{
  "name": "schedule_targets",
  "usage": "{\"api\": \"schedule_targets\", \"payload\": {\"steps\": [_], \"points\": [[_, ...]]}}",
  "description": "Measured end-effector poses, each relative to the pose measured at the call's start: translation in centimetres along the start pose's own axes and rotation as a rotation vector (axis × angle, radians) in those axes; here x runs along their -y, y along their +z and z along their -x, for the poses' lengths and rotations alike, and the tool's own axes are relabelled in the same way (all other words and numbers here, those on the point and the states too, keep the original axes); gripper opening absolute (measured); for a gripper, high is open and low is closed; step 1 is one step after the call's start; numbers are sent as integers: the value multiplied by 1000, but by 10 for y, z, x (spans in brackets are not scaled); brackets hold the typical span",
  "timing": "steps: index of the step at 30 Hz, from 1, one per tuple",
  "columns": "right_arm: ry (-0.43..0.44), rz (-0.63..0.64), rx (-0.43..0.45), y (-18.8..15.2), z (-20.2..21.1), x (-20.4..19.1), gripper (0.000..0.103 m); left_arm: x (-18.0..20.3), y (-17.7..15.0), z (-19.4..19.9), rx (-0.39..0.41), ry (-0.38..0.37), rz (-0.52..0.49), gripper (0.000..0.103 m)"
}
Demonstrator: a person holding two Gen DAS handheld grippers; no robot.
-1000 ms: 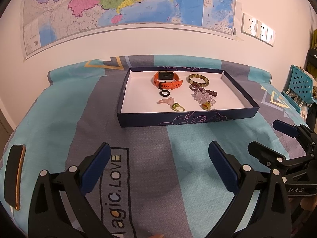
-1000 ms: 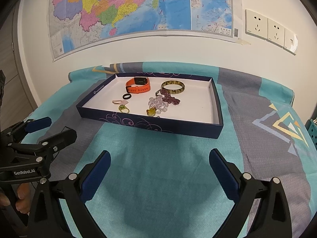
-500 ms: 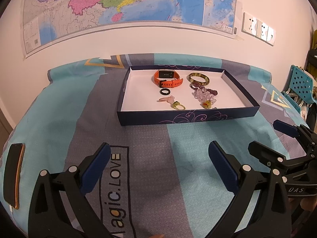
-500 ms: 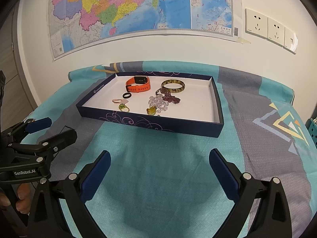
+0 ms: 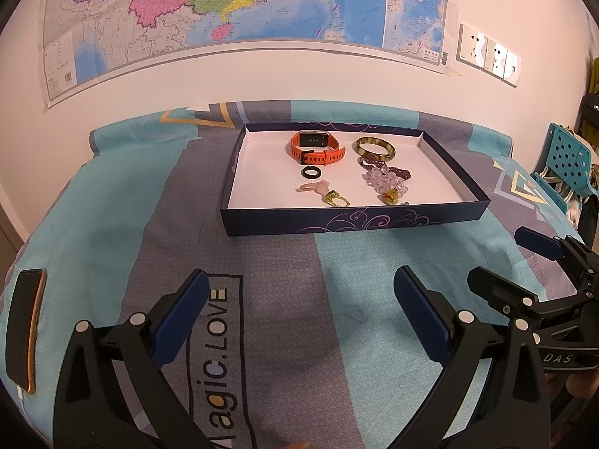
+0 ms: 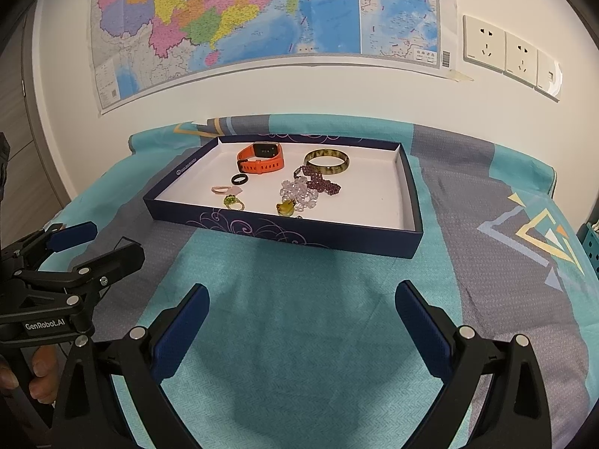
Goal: Organize jewelry
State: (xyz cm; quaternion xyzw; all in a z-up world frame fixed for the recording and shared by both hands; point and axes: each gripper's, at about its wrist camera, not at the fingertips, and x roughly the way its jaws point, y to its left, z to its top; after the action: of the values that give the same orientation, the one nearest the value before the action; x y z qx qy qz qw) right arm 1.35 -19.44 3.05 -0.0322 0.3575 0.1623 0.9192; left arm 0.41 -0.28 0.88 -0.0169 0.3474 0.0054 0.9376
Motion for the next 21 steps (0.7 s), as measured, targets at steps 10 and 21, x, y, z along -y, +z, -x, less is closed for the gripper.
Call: {"api": "schedule_targets", "payload": {"steps": [10,21], "points": [[0,-4,-3,0,0,0,96,2,0,-1,-6,-1,1,97],[-1,-8,-4,0,1,-1,96,3,0,-1,-9,-1,0,97]]}}
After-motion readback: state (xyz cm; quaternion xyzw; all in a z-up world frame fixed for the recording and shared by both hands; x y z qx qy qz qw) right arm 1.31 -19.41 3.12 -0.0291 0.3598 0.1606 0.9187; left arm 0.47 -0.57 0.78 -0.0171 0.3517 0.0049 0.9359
